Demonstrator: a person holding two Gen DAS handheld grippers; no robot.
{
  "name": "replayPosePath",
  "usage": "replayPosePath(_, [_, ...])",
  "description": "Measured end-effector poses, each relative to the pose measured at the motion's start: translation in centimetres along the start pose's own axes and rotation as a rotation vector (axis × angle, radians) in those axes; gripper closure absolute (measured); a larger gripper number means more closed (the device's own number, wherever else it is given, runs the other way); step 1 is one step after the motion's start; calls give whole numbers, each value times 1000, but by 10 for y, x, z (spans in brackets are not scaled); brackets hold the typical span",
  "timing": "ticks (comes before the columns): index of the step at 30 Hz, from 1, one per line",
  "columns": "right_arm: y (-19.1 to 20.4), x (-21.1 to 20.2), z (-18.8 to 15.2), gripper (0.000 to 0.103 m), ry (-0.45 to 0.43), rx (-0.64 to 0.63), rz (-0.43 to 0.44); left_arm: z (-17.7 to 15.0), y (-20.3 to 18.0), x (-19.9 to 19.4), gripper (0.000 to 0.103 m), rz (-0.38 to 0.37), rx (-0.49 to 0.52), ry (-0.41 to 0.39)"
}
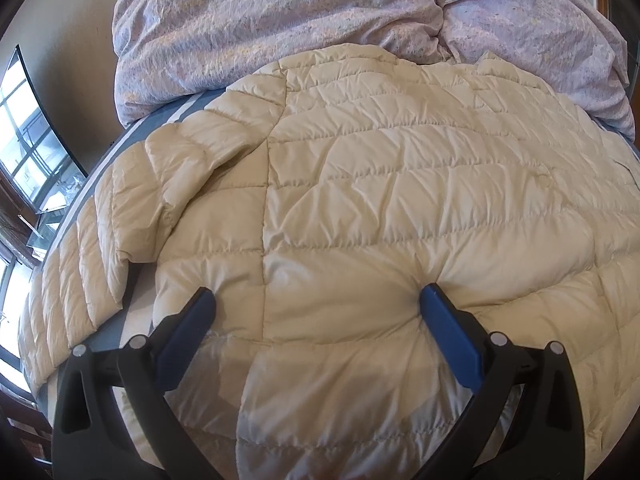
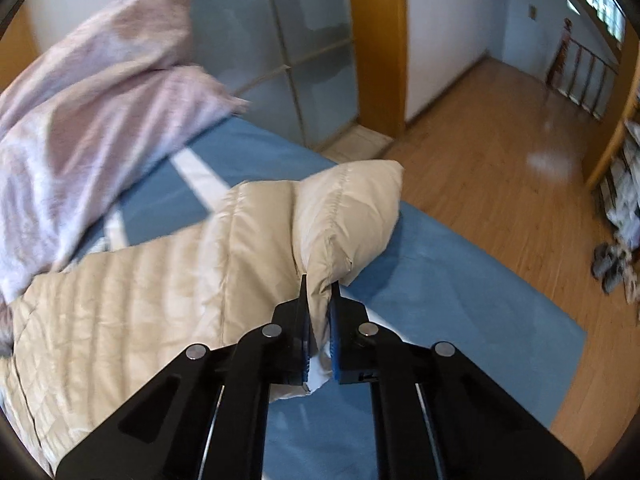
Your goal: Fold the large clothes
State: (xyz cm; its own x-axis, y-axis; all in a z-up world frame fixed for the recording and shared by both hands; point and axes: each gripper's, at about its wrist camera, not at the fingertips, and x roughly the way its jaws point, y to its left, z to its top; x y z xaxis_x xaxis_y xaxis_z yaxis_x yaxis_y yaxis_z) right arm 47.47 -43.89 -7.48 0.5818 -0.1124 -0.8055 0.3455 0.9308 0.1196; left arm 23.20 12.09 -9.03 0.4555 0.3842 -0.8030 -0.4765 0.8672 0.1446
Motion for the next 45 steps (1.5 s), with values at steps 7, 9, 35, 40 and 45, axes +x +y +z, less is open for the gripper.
replayPosePath(7, [100, -56, -8, 95, -65, -178, 185, 1, 6, -7, 2, -6, -4, 8])
replayPosePath(9, [140, -70, -18, 95, -75, -247, 252, 0, 10, -12, 2, 6, -7, -4])
replayPosePath(35, [440, -117, -241, 79, 190, -807, 590, -7, 82, -56, 2, 64, -118, -92])
replayPosePath(40, [436, -133, -239, 46, 180, -807, 667, -10, 92, -56, 2, 86, -135, -89])
replayPosePath(45, [410, -153, -203, 44, 62, -717, 684, -13, 105, -53, 2, 95, -172, -71])
